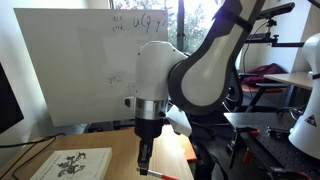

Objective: Put the marker in the mug cup

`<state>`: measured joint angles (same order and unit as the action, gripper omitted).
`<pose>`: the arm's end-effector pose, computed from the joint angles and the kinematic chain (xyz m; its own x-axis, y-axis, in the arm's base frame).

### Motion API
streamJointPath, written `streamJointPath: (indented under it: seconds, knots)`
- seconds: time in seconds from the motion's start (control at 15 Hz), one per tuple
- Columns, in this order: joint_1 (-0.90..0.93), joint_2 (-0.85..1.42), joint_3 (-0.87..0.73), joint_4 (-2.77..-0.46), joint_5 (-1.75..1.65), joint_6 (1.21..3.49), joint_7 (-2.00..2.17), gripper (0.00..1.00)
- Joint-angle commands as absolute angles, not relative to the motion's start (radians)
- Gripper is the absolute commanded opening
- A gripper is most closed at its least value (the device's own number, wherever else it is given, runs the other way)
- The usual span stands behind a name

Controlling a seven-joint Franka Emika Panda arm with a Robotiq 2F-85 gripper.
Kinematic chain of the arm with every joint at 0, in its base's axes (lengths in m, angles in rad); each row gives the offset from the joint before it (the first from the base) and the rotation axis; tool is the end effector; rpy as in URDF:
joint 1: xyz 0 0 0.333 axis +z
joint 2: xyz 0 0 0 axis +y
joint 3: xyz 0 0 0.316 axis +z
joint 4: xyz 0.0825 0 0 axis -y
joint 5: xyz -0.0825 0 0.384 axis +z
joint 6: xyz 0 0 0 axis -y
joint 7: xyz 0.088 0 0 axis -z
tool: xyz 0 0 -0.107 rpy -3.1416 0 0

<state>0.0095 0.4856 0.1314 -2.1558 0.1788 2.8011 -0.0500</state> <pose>0.5761 0.0735 0.1864 0.9884 -0.0037 0.1519 0.0175 -0.9902 -0.1384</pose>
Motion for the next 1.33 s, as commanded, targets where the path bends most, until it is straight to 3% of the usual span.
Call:
streamJointPath:
  seconds: [0.0,0.73,0.8,1.13,1.2,1.27]
  knots:
    - [-0.123,0.403,0.281,-2.25,0.244,2.902,-0.277,0.03]
    - [-0.786,0.542,0.995,-2.213,0.545,2.925,-1.168,0.03]
    - [-0.701,0.487,0.907,-2.234,0.48,2.939,-1.019,0.12]
    - [-0.786,0.551,0.989,-2.222,0.47,2.942,-1.095,0.12]
    - [-0.786,0.552,0.991,-2.222,0.469,2.942,-1.095,0.03]
    - [-0.818,0.584,1.026,-2.216,0.46,2.946,-1.138,0.03]
